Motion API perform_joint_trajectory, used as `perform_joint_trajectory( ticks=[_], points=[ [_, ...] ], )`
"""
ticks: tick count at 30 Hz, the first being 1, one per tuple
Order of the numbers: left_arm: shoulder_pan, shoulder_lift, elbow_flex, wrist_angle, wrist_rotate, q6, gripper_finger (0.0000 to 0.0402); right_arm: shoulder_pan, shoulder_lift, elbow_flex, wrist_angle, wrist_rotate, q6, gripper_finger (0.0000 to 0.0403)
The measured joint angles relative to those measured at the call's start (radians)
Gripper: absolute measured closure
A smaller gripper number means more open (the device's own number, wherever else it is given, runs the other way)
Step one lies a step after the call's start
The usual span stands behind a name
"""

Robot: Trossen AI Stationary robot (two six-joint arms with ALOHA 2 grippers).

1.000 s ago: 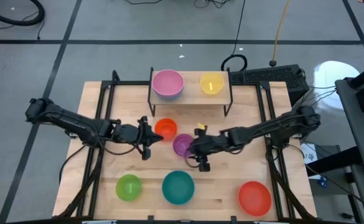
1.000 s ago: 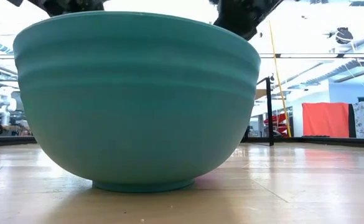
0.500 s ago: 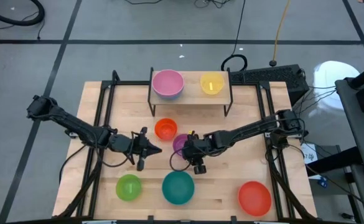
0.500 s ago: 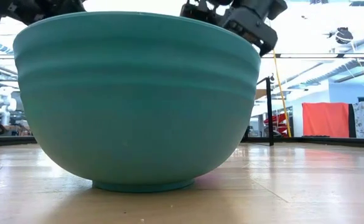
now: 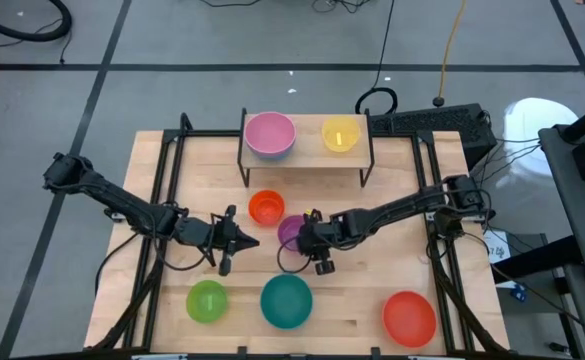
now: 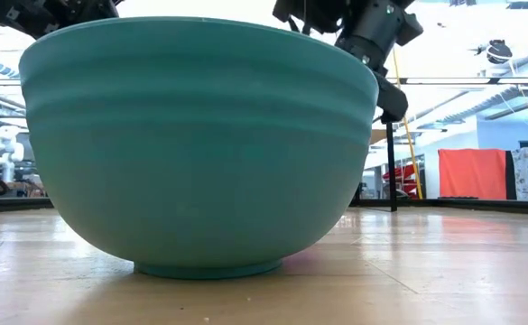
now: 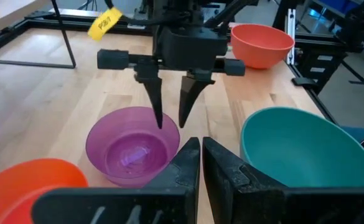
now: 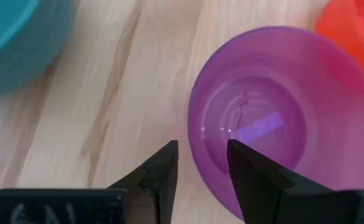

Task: Place and stack bowls onto a shelf
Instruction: Stack the purple bowl on top of the yellow bowl on the shelf

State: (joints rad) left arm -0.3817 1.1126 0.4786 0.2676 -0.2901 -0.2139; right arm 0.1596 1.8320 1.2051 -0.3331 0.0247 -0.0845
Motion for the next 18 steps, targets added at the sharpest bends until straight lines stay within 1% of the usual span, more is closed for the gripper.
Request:
perform_joint_trajectory(
  ticks=[2,5,11,18],
  points=[
    [0.0,0.0,0.0,0.0,0.0,0.002,0.038,-0.008,0.0,-0.025,0.022,-0.027,-0.01,0.029],
    [0.0,0.0,0.0,0.0,0.0,0.002,0.038,-0.012,0.0,-0.045,0.026,-0.027,-0.009,0.032],
    [0.0,0.0,0.0,0.0,0.0,0.01,0.038,-0.012,0.0,-0.056,0.033,-0.026,-0.034,0.0393],
    [0.0,0.0,0.0,-0.002,-0.001,0.01,0.038,-0.013,-0.024,-0.056,0.026,-0.027,-0.034,0.0398]
  ],
)
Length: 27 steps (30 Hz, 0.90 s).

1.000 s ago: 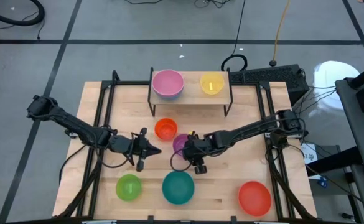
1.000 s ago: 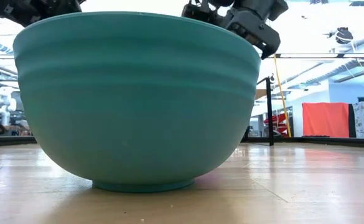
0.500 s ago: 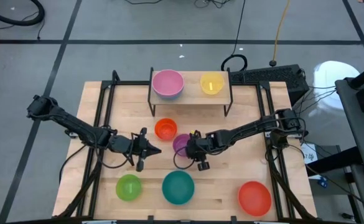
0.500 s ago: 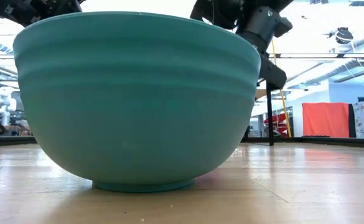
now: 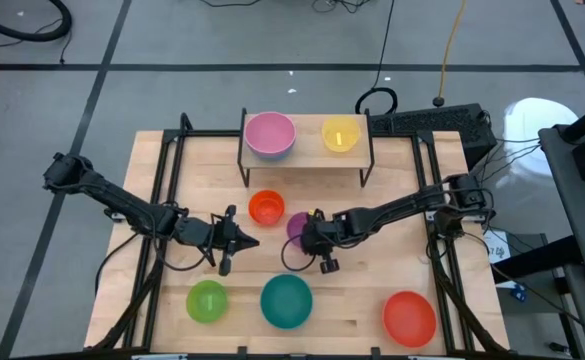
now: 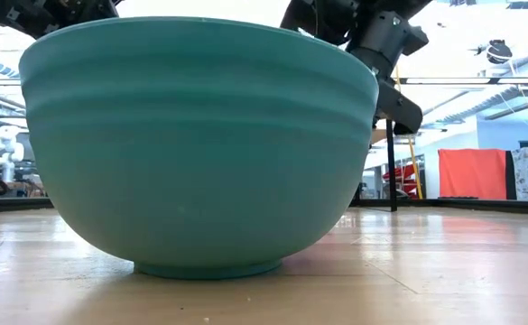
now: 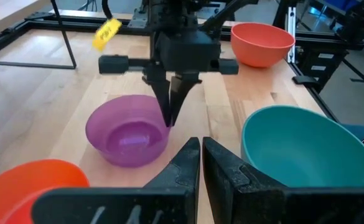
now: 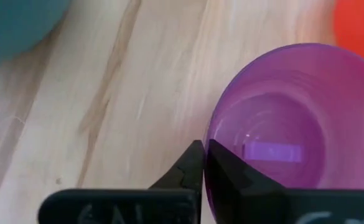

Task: Place and stack bowls onto a shelf
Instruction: Stack the purple bowl on top of the yellow bowl on the shelf

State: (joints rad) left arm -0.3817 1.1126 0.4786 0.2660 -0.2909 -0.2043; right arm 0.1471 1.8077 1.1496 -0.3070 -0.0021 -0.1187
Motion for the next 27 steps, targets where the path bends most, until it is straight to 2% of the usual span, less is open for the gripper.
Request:
perform_joint_trajectory(
  ticks=[9,15,20,25,27],
  points=[
    [0.0,0.0,0.0,0.0,0.0,0.004,0.038,-0.008,-0.124,0.0,-0.031,0.001,0.044,0.0401],
    [0.001,0.0,0.0,0.0,0.0,0.01,0.038,-0.023,-0.226,0.029,-0.119,0.012,0.073,0.0402],
    [0.001,0.0,0.0,0.0,0.0,0.016,0.038,-0.032,-0.266,0.137,-0.273,0.083,0.067,0.0402],
    [0.001,0.0,0.0,0.0,0.0,0.023,0.038,-0.079,-0.266,0.268,-0.462,0.091,0.057,0.0402],
    [0.0,0.0,0.0,0.0,0.0,0.023,0.038,-0.102,-0.266,0.309,-0.51,0.125,0.038,0.0402]
  ],
)
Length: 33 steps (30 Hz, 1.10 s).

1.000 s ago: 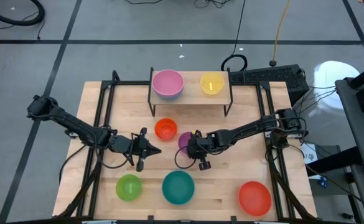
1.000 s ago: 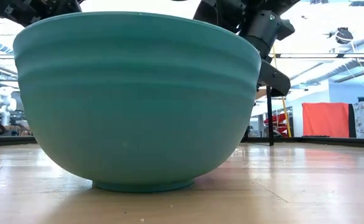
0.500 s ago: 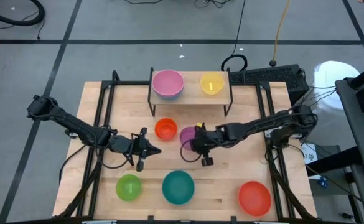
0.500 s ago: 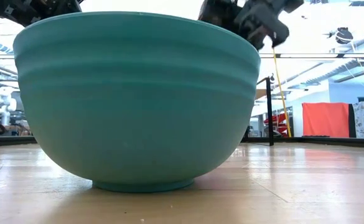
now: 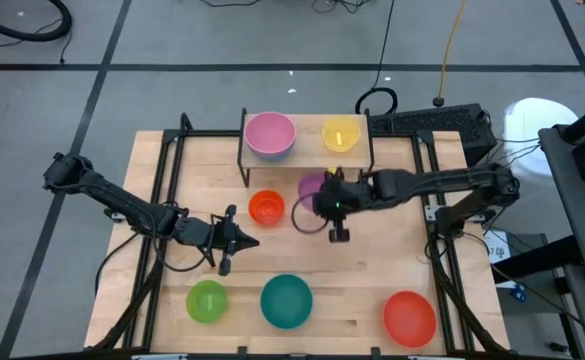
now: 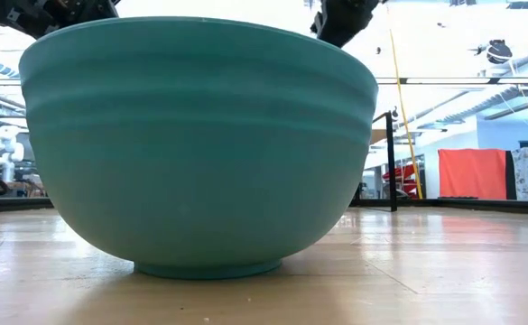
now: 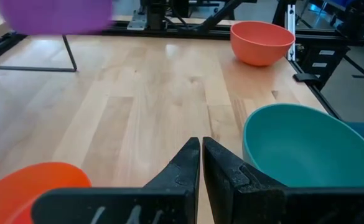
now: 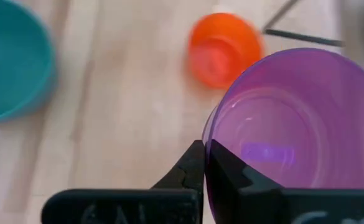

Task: Place and stack bowls onto a shelf
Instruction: Stack the purple bowl on top of the yellow bowl on the shelf

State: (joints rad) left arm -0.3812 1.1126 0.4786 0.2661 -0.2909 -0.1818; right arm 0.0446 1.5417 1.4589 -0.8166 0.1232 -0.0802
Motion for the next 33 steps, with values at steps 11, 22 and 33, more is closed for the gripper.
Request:
perform_joint_trajectory(
  ticks=[11,22,33],
  points=[
    [0.0,0.0,0.0,0.0,0.0,0.001,0.038,-0.188,0.001,0.16,-0.155,0.038,-0.1,0.0403],
    [0.0,0.0,0.0,0.0,0.0,0.0,0.038,-0.402,0.001,0.176,-0.163,0.038,-0.181,0.0403],
    [0.0,0.0,0.0,0.0,-0.012,-0.001,0.038,-0.504,0.002,0.167,-0.13,0.03,-0.213,0.0403]
  ],
)
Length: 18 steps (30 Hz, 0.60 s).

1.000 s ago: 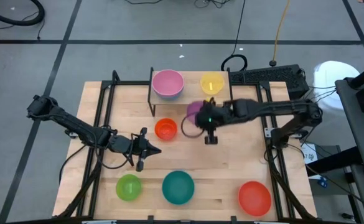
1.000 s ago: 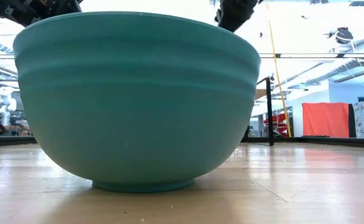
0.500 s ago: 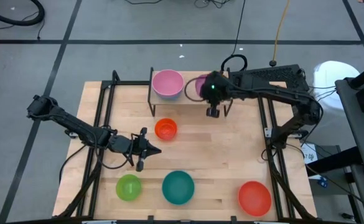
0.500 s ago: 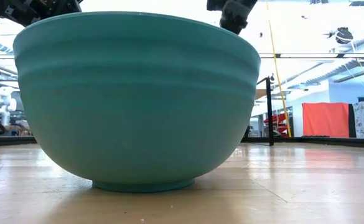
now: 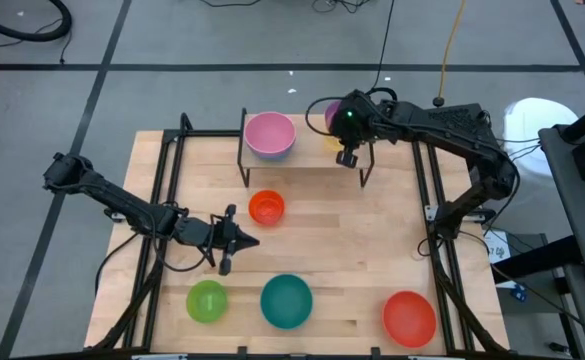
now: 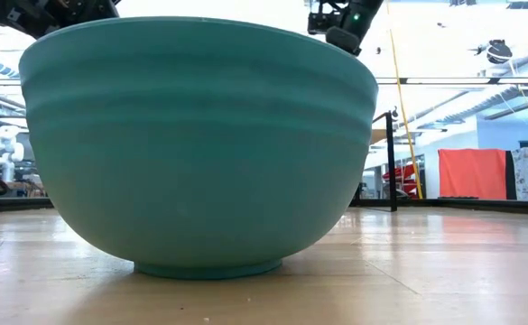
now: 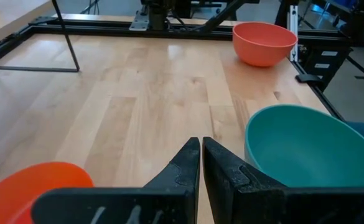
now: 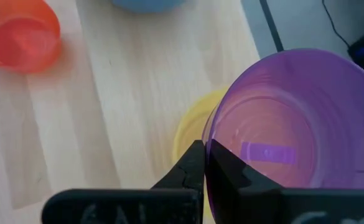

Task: Place and stack bowls onto a shelf
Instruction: Stack the purple bowl on top of the yellow bowl on the shelf

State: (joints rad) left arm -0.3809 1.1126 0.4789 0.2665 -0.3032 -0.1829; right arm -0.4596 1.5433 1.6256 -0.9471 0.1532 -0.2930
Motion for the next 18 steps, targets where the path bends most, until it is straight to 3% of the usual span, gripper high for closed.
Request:
perform_joint_trajectory(
  ticks=[18],
  points=[
    [0.0,0.0,0.0,0.0,-0.014,-0.014,0.038,-0.013,0.008,-0.082,0.087,-0.024,0.017,0.0397]
  ],
)
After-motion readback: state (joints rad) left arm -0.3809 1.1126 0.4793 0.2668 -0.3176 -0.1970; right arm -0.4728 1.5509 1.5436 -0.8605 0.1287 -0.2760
